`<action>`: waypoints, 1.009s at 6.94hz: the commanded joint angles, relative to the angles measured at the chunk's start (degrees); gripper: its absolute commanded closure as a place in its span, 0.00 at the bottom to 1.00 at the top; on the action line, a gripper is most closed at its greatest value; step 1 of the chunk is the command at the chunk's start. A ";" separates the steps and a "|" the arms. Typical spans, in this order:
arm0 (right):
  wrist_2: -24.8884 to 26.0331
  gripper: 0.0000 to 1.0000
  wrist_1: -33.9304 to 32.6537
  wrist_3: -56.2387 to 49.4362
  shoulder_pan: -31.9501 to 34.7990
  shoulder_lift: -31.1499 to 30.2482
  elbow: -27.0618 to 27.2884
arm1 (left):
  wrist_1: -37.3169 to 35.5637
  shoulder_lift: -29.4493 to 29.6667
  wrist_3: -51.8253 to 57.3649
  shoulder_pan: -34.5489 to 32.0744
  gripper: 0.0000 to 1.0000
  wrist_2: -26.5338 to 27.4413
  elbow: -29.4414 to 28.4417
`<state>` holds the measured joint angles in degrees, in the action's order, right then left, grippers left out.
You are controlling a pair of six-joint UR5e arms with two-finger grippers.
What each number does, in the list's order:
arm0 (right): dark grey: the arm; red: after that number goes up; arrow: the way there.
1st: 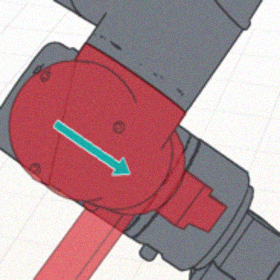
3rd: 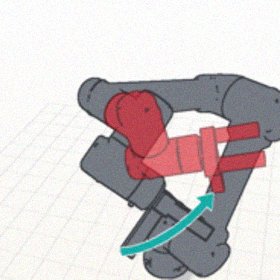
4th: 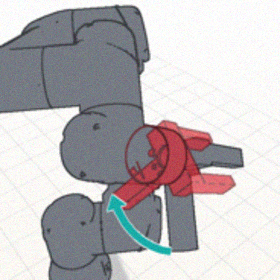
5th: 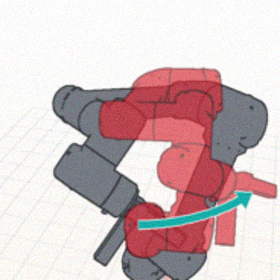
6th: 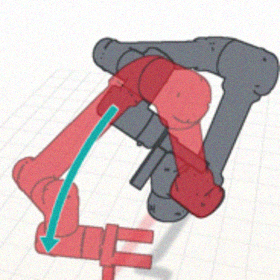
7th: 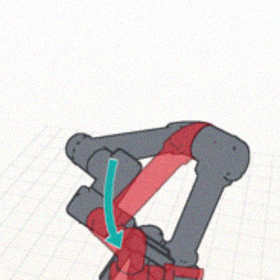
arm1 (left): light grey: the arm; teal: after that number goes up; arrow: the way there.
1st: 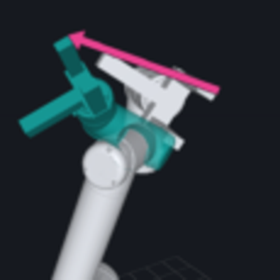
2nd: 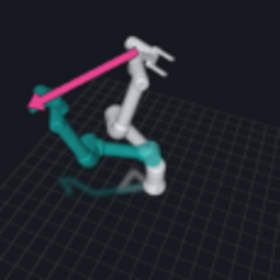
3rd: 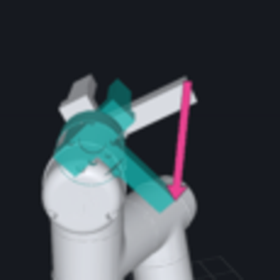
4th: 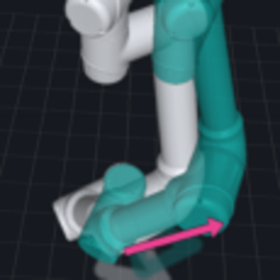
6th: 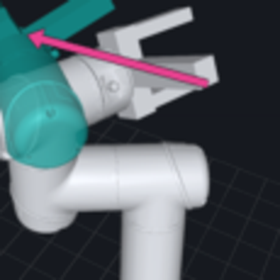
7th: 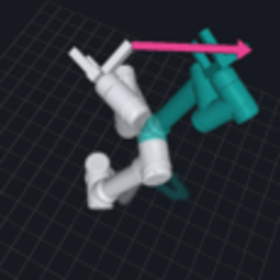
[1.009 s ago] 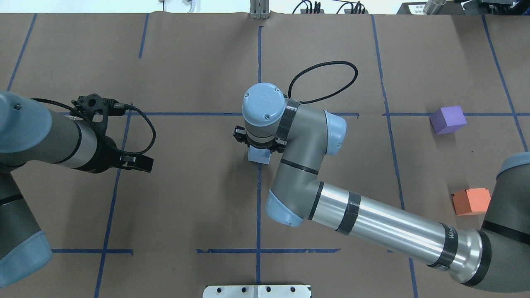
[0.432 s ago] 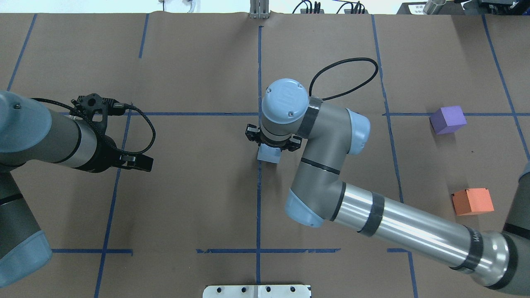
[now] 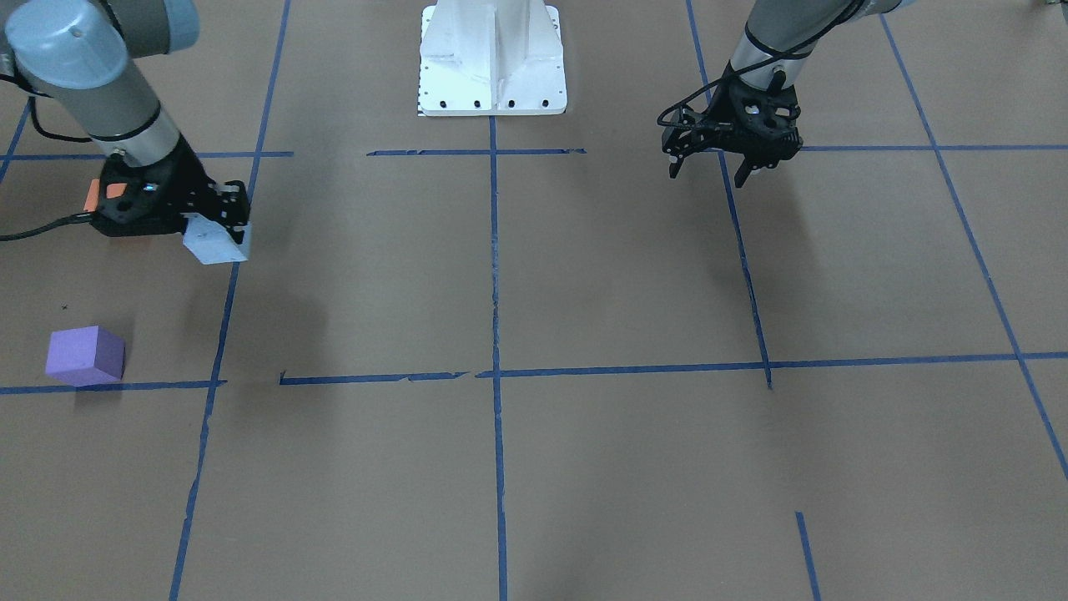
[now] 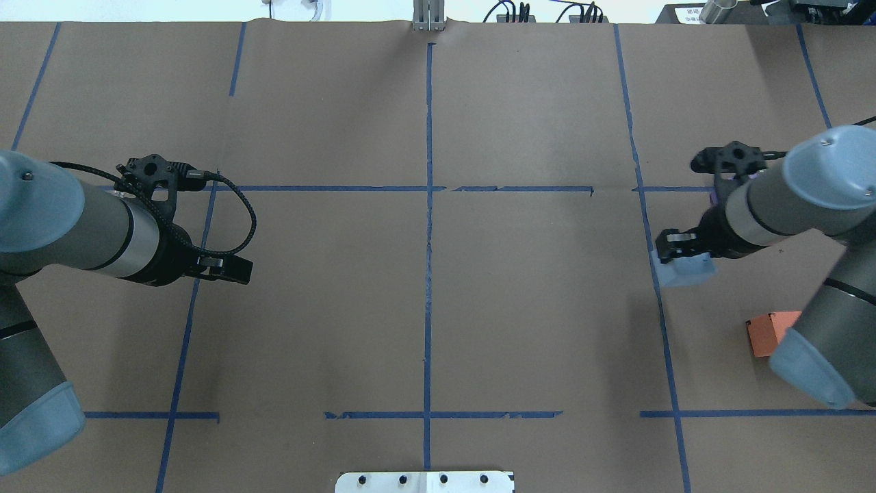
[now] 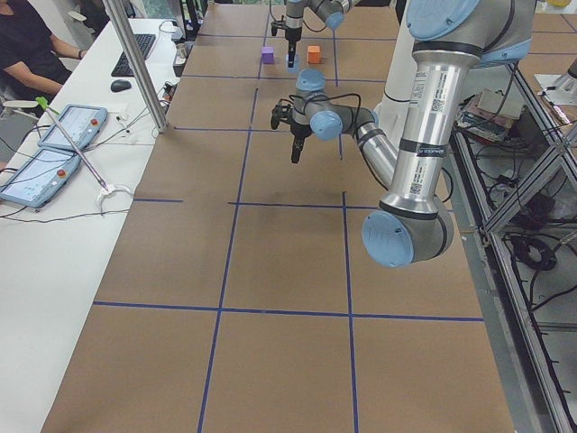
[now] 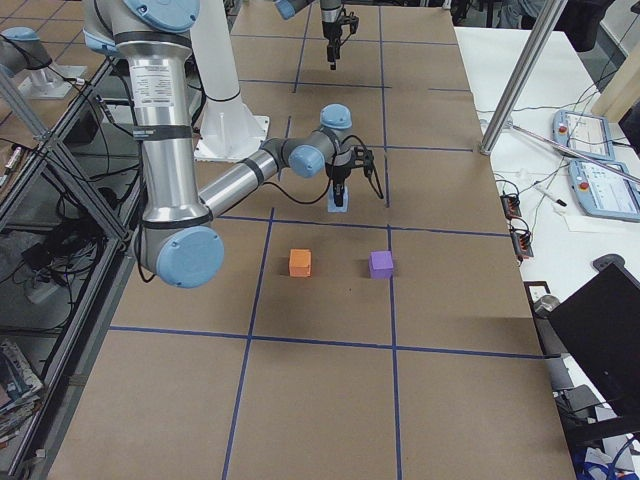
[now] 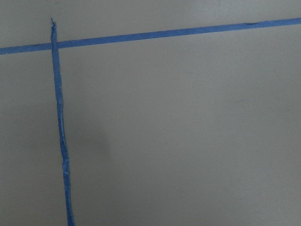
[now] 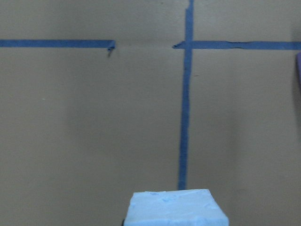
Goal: Place blue block between orange and purple blocks
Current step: 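Carry the light-blue cube with the right gripper toward the purple and orange cubes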
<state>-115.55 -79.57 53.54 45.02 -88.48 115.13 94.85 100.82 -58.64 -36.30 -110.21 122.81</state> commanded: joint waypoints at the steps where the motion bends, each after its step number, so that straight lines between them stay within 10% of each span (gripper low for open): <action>1: -2.82 0.95 5.11 -8.17 4.63 -8.71 -1.82 | 0.07 0.08 -0.42 0.09 0.00 0.00 0.23; 7: -3.46 0.88 5.21 -8.19 5.96 -6.53 -9.92 | -0.11 -0.01 -0.51 0.09 0.00 0.09 1.03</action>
<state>-119.07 -74.36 45.23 50.95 -95.47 106.05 94.78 100.90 -59.15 -36.21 -110.13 123.71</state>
